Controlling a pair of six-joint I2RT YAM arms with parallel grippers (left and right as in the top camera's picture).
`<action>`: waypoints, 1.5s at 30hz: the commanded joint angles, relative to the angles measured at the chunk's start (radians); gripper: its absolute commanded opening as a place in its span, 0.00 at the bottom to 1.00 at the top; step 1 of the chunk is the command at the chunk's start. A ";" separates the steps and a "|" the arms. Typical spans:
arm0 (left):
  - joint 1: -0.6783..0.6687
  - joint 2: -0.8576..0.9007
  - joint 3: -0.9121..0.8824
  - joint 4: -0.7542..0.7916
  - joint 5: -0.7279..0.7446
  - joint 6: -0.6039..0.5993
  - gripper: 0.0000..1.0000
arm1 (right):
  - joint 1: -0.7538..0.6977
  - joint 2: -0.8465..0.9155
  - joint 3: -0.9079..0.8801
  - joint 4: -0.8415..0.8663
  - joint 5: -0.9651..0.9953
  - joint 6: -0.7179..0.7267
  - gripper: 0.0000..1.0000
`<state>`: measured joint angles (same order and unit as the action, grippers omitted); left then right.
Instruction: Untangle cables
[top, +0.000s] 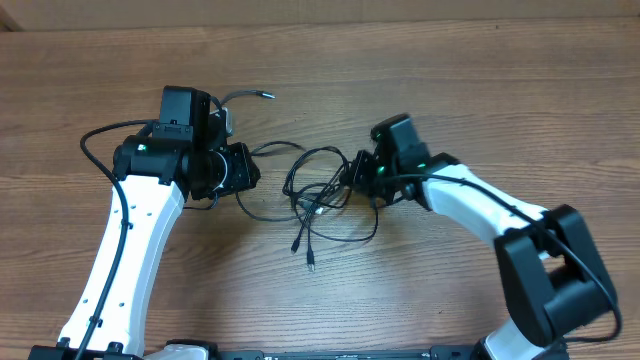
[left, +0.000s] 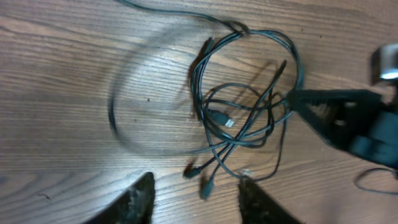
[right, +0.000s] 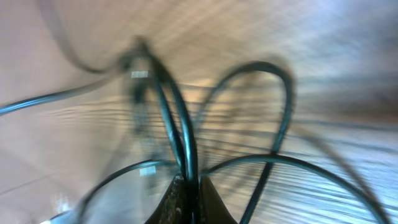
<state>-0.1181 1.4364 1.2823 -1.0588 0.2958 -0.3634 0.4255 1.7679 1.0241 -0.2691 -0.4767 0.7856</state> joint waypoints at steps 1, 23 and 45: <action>-0.013 0.003 -0.005 0.000 0.009 -0.024 0.54 | -0.004 -0.092 0.013 0.026 -0.150 0.005 0.04; -0.263 0.003 -0.005 0.108 0.019 0.119 1.00 | -0.004 -0.147 0.013 0.188 -0.380 -0.009 0.04; -0.269 0.099 -0.006 0.164 0.020 0.124 0.68 | -0.073 -0.147 0.013 0.381 -0.506 0.082 0.04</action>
<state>-0.3801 1.5120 1.2819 -0.9009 0.3042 -0.2539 0.3527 1.6577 1.0245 0.0982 -0.9607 0.8509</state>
